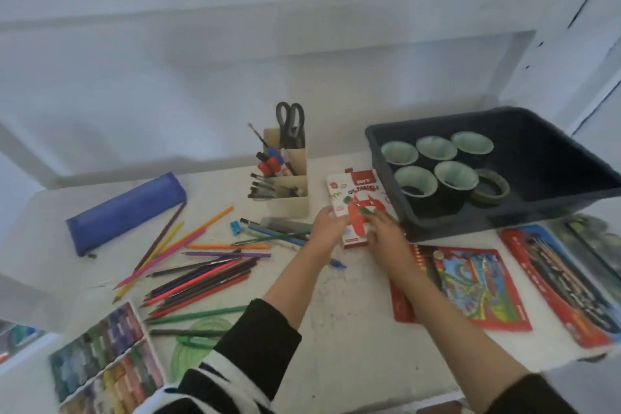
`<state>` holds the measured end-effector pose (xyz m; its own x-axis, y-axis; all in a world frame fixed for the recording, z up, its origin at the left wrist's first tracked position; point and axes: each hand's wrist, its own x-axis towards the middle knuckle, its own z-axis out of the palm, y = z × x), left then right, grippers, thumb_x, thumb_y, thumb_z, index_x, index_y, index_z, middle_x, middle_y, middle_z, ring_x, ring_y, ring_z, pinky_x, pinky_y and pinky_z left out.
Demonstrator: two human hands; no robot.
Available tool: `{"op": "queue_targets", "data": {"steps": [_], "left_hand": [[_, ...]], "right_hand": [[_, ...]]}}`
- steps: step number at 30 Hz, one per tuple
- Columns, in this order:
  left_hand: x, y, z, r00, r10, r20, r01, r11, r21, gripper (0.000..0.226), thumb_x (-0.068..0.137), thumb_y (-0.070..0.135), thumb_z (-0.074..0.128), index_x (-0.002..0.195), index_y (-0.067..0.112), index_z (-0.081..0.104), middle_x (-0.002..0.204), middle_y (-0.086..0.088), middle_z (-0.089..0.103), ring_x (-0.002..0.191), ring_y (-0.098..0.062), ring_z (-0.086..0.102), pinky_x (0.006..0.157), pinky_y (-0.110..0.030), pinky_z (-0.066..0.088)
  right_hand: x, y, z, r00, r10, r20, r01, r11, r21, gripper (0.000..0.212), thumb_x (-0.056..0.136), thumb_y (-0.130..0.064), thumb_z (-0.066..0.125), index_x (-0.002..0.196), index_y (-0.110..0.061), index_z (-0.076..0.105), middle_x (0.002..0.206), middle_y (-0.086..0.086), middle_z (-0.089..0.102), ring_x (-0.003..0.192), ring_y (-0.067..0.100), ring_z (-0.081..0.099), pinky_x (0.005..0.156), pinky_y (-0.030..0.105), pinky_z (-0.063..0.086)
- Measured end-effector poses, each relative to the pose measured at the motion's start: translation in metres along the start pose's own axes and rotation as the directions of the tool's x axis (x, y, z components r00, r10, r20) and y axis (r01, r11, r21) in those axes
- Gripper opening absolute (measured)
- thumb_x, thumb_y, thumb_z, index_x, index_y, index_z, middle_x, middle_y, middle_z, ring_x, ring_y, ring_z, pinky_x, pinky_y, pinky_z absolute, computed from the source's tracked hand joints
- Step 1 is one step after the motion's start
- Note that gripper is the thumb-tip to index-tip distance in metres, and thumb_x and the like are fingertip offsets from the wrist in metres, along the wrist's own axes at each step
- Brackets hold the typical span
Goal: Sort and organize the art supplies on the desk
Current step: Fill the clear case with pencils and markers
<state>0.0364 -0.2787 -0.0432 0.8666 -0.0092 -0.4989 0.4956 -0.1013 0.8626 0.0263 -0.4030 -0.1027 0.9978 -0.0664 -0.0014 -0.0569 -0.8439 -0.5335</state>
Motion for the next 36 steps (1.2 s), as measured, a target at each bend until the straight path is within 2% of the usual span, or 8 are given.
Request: {"op": "queue_targets", "data": {"steps": [3,9,14,17,22,25,31,36], "left_hand": [[0.018,0.008,0.018,0.997,-0.049,-0.055,0.040,0.987,-0.157,0.043,0.092,0.013,0.060,0.128,0.014,0.037,0.109,-0.004,0.057,0.077,-0.013,0.061,0.056,-0.021,0.051],[0.056,0.014,0.028,0.974,-0.059,-0.218,0.038,0.994,-0.098,0.036,0.085,0.018,0.064,0.113,0.014,0.043,0.105,-0.012,0.067,0.086,-0.027,0.069,0.079,-0.046,0.058],[0.052,0.021,0.029,0.969,0.071,-0.236,-0.080,0.996,-0.028,0.034,0.096,0.008,0.052,0.128,0.016,0.044,0.112,-0.012,0.064,0.073,-0.015,0.067,0.056,-0.026,0.055],[0.047,0.022,0.029,0.951,0.166,-0.260,-0.161,0.986,0.042,0.036,0.097,0.007,0.050,0.130,0.016,0.039,0.112,-0.011,0.062,0.074,-0.013,0.067,0.055,-0.026,0.056],[0.018,0.043,0.009,0.874,0.414,-0.254,-0.390,0.910,0.139,0.029,0.097,0.011,0.050,0.118,0.028,0.039,0.104,0.005,0.057,0.088,-0.017,0.068,0.064,-0.031,0.059],[-0.001,0.059,-0.009,0.820,0.497,-0.282,-0.467,0.868,0.171,0.032,0.097,0.007,0.048,0.121,0.027,0.040,0.113,0.002,0.058,0.090,-0.016,0.068,0.061,-0.026,0.058],[-0.041,0.102,-0.057,0.689,0.646,-0.329,-0.633,0.757,0.159,0.027,0.100,0.009,0.044,0.120,0.027,0.040,0.101,0.008,0.054,0.085,-0.005,0.061,0.054,-0.015,0.051],[-0.066,0.174,-0.112,0.503,0.811,-0.298,-0.773,0.576,0.264,0.029,0.097,0.013,0.051,0.121,0.026,0.040,0.106,0.005,0.054,0.093,-0.010,0.060,0.060,-0.017,0.054]], "right_hand": [[-0.003,0.008,-0.002,0.997,-0.075,0.019,0.075,0.997,0.023,0.048,0.098,-0.012,0.041,0.144,-0.024,0.035,0.150,0.003,0.034,0.141,0.019,0.024,0.113,0.030,0.017],[0.004,0.015,-0.013,0.996,-0.086,0.033,0.079,0.979,0.190,0.050,0.095,-0.003,0.041,0.143,-0.015,0.035,0.149,0.002,0.031,0.133,0.016,0.037,0.098,0.013,0.028],[0.007,0.016,-0.019,0.994,-0.094,0.058,0.093,0.995,0.021,0.056,0.098,-0.012,0.041,0.148,-0.011,0.015,0.152,0.005,0.024,0.127,0.017,0.045,0.092,0.023,0.044],[0.006,0.017,-0.020,0.990,-0.124,0.072,0.112,0.982,0.151,0.053,0.100,-0.018,0.040,0.147,-0.015,0.015,0.150,0.003,0.026,0.119,0.012,0.048,0.086,0.020,0.044],[0.006,0.006,-0.012,0.965,-0.260,0.026,0.231,0.894,0.384,0.056,0.100,-0.039,0.032,0.150,-0.029,0.008,0.157,-0.013,-0.003,0.136,-0.005,0.003,0.088,-0.005,0.012],[0.014,-0.020,-0.011,0.955,-0.296,-0.012,0.269,0.848,0.456,0.063,0.098,-0.046,0.030,0.150,-0.029,-0.002,0.156,-0.012,-0.013,0.138,-0.001,0.003,0.086,-0.009,0.020],[0.041,-0.097,-0.053,0.925,-0.328,-0.190,0.346,0.523,0.779,0.066,0.091,-0.057,0.044,0.144,-0.041,0.008,0.148,-0.002,0.025,0.128,0.015,0.045,0.093,0.038,0.052],[0.091,-0.179,-0.172,0.830,-0.414,-0.374,0.548,0.481,0.684,0.061,0.093,-0.013,0.056,0.141,-0.022,0.019,0.105,-0.006,0.055,0.088,0.006,0.063,0.064,0.015,0.053]]}}
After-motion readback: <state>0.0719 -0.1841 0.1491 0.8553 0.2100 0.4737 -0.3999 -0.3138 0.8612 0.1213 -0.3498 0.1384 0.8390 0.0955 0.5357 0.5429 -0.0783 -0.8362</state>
